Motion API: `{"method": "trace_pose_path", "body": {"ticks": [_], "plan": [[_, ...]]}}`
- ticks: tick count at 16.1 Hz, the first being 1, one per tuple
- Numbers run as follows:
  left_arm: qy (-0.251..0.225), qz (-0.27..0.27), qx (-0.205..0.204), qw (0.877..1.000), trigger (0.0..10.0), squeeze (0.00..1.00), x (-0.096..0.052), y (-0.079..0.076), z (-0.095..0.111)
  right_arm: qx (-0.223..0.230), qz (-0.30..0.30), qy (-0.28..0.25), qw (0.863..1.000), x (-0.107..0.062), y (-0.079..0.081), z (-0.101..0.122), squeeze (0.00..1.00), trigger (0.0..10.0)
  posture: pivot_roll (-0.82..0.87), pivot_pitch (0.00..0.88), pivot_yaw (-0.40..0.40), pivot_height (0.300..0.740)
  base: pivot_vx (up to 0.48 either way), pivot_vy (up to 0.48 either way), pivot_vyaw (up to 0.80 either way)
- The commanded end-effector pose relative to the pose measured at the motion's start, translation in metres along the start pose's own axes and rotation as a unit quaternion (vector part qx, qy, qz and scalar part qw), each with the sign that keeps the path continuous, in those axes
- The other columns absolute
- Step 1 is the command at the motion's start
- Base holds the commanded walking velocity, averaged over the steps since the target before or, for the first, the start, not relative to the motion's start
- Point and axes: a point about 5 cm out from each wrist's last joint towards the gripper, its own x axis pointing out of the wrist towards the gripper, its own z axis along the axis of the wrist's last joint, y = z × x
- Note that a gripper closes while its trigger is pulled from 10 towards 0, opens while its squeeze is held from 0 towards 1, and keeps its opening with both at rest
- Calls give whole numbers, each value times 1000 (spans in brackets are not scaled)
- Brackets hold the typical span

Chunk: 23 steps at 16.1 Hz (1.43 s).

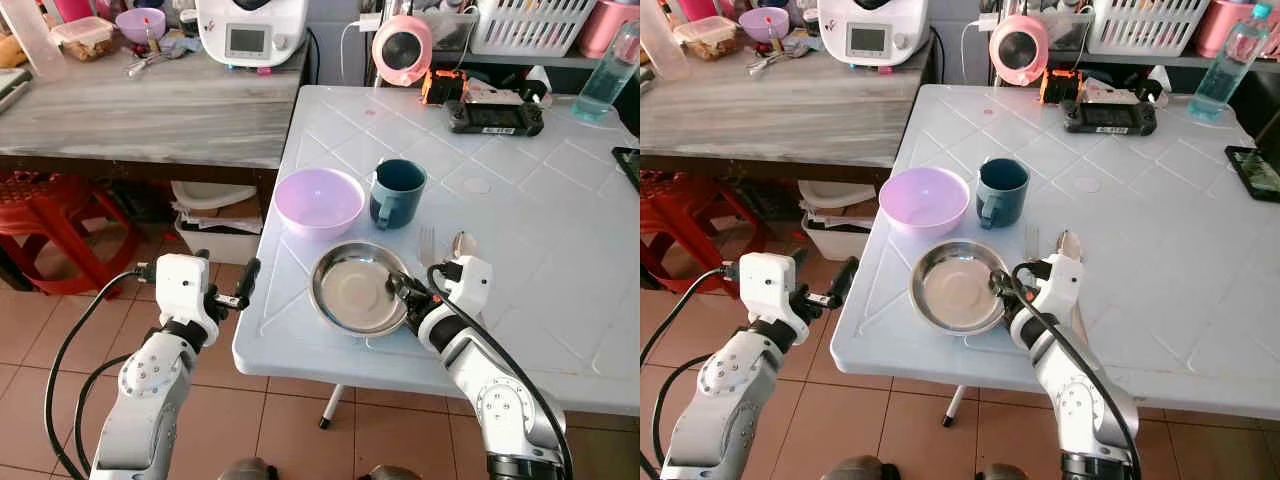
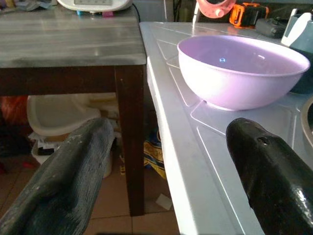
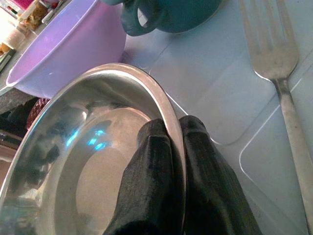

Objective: Setting the table

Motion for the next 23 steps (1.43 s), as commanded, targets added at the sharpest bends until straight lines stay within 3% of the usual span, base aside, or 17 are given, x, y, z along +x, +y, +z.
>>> {"method": "trace_pose_path", "body": {"ticks": [1,6,13,23], "plan": [[-1,4,0,1000,10000,0,2,3,1,-2,-8,-12,1000,-2,-1,4,0,10000,-21,0,22,740,0,0,0],[-4,7,-2,1000,10000,0,5,1,0,-6,-2,-5,1000,-3,0,1,0,10000,-28,0,20,740,0,249,-164],[-2,4,-3,1000,10000,0,6,0,-1,-10,-3,-5,1000,-3,-1,1,0,10000,-26,0,21,740,0,451,-672],[-6,3,2,1000,10000,0,6,-1,-1,-18,-11,-7,1000,-1,-4,0,0,10000,-27,0,22,740,0,480,0]]}}
